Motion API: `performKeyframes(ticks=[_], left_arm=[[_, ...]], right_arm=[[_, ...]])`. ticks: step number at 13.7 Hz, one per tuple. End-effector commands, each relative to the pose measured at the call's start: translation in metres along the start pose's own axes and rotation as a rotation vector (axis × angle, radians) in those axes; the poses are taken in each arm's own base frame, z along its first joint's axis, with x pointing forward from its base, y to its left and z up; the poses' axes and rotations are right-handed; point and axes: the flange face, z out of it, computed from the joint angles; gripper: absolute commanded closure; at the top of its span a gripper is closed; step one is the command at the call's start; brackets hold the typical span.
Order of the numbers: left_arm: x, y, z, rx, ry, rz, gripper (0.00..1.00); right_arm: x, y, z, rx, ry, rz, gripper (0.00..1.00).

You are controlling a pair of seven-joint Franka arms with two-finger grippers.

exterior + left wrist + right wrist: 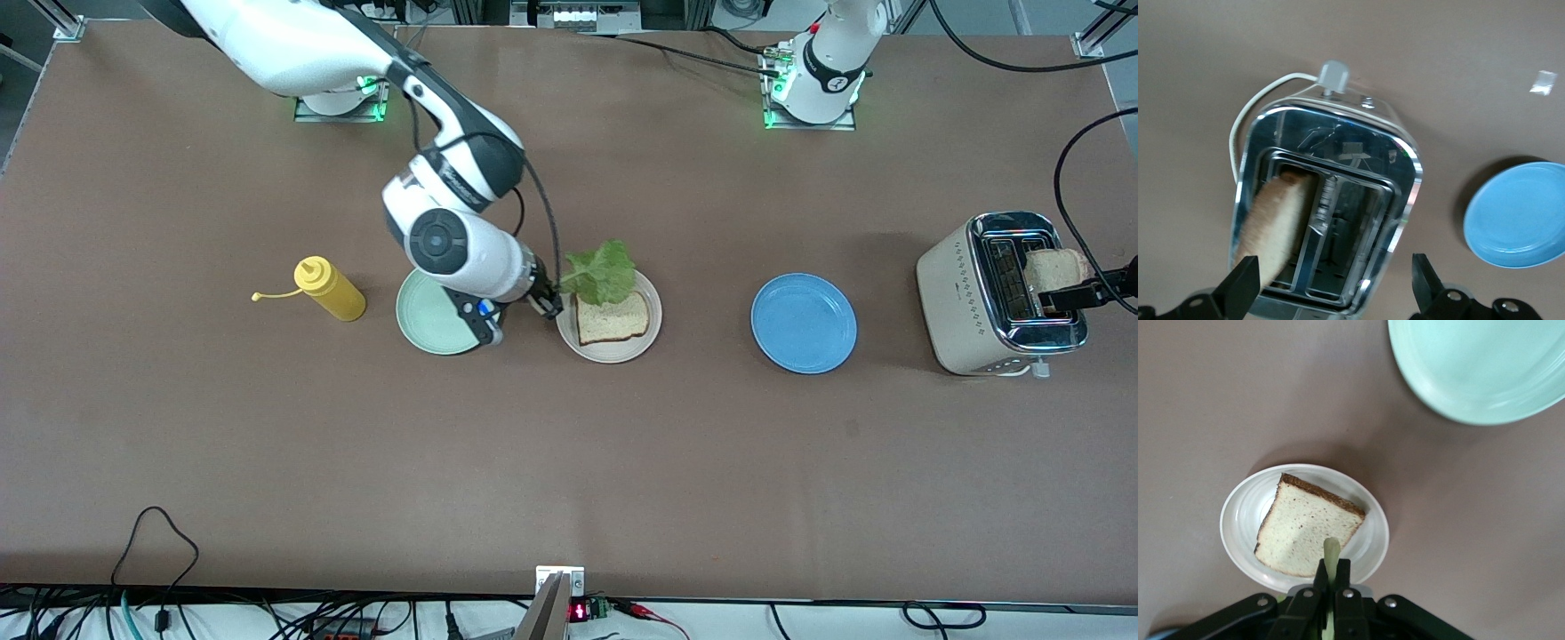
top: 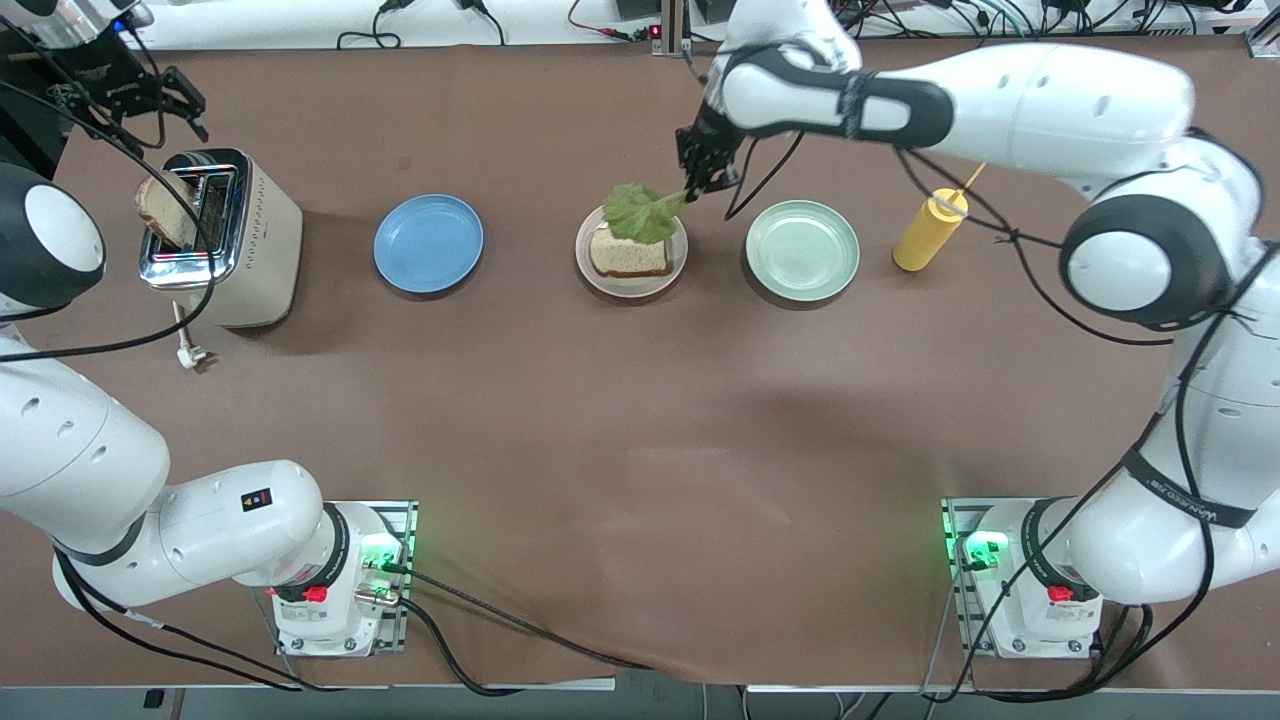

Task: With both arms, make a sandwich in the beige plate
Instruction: 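Carry the lettuce onto the bread on the beige plate and release, then pull the second bread from the toaster while the right gripper withdraws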

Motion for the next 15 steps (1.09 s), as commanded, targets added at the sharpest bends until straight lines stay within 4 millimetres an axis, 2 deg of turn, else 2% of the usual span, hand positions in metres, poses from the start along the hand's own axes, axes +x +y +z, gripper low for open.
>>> performKeyframes(ticks=[1,5,6,8,10,11,12,13,14,15], left_arm=[[0.01,-0.036,0.007,-0.019,-0.016,0.063,0.0],[0.015,-0.049,0.03,-0.032,-0.056,0.079,0.0],[0.018,-0.049,0.039,-0.038,-0.074,0.108,0.08],[0.021,-0.048,0.052,-0.048,-0.095,0.125,0.39],[0.018,-0.056,0.053,-0.057,-0.109,0.118,0.77],[0.014,-0.055,0.052,-0.064,-0.135,0.12,0.93],[0.012,-0.055,0.048,-0.065,-0.145,0.121,1.0],[0.01,-0.053,0.046,-0.066,-0.147,0.123,1.0],[0.01,-0.052,0.041,-0.067,-0.145,0.124,1.0],[0.008,-0.053,0.03,-0.069,-0.148,0.132,1.0]], right_arm=[[-0.009,-0.005,0.027,0.0,0.025,0.038,0.99],[-0.004,-0.011,0.04,0.04,0.017,0.06,0.96],[-0.004,-0.011,0.045,0.045,0.013,0.06,0.96],[-0.008,-0.011,0.053,0.045,0.018,0.049,0.95],[-0.009,-0.01,0.06,0.035,0.025,0.041,0.9],[-0.009,-0.009,0.066,0.029,0.023,0.039,0.8],[-0.009,-0.009,0.067,0.033,0.022,0.033,0.53],[-0.008,-0.009,0.07,0.03,0.021,0.035,0.32],[-0.007,-0.009,0.068,0.032,0.022,0.033,0.23],[-0.007,-0.01,0.066,0.036,0.022,0.031,0.22]])
